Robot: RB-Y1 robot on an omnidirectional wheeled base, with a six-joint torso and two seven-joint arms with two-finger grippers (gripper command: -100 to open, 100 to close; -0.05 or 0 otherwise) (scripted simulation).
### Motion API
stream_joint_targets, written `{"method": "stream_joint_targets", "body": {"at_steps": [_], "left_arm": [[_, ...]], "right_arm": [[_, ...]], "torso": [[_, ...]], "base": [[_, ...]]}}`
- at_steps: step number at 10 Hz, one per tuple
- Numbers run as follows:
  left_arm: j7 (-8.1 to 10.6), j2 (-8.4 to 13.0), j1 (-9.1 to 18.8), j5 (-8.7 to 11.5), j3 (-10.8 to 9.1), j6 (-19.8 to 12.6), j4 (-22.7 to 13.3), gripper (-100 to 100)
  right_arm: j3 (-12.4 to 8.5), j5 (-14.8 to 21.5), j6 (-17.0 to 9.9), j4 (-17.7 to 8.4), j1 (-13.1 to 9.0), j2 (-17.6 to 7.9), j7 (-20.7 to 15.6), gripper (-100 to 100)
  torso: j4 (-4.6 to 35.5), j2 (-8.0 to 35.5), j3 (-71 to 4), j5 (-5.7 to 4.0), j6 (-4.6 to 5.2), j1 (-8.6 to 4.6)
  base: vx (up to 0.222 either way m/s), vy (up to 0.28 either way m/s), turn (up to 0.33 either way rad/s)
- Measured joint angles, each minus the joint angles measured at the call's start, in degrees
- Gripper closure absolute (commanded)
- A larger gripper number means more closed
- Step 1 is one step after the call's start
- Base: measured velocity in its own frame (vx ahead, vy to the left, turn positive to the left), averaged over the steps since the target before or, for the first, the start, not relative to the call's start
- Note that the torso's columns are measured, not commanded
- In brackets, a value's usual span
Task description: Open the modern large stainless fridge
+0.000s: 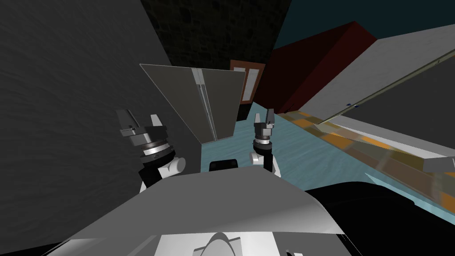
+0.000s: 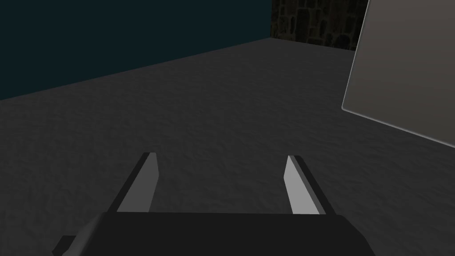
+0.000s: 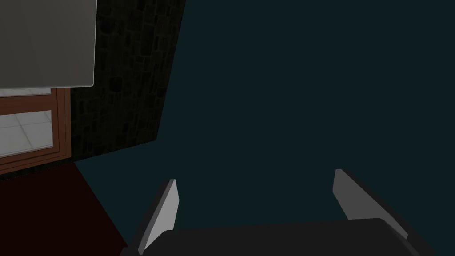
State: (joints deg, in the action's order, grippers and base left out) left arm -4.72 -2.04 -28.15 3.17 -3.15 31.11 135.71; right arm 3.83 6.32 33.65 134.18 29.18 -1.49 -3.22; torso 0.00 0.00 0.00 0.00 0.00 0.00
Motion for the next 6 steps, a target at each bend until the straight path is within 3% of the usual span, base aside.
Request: {"method": "stream_joint_targets", "body": {"at_steps": [2, 6], "left_arm": [[0.00, 0.0, 0.0, 0.0, 0.00, 0.0, 0.0, 0], [0.00, 0.0, 0.0, 0.0, 0.00, 0.0, 0.0, 0]], "right_arm": [[0.0, 0.0, 0.0, 0.0, 0.0, 0.0, 0.0, 0], [0.0, 0.0, 0.0, 0.0, 0.0, 0.0, 0.0, 0]], "torso": [[6.0, 6.0, -12.0, 0.00, 0.00, 0.00], [22.7, 22.7, -45.4, 0.00, 0.00, 0.00]], "base": [[0.000, 0.000, 0.000], [0.000, 0.000, 0.000]]}}
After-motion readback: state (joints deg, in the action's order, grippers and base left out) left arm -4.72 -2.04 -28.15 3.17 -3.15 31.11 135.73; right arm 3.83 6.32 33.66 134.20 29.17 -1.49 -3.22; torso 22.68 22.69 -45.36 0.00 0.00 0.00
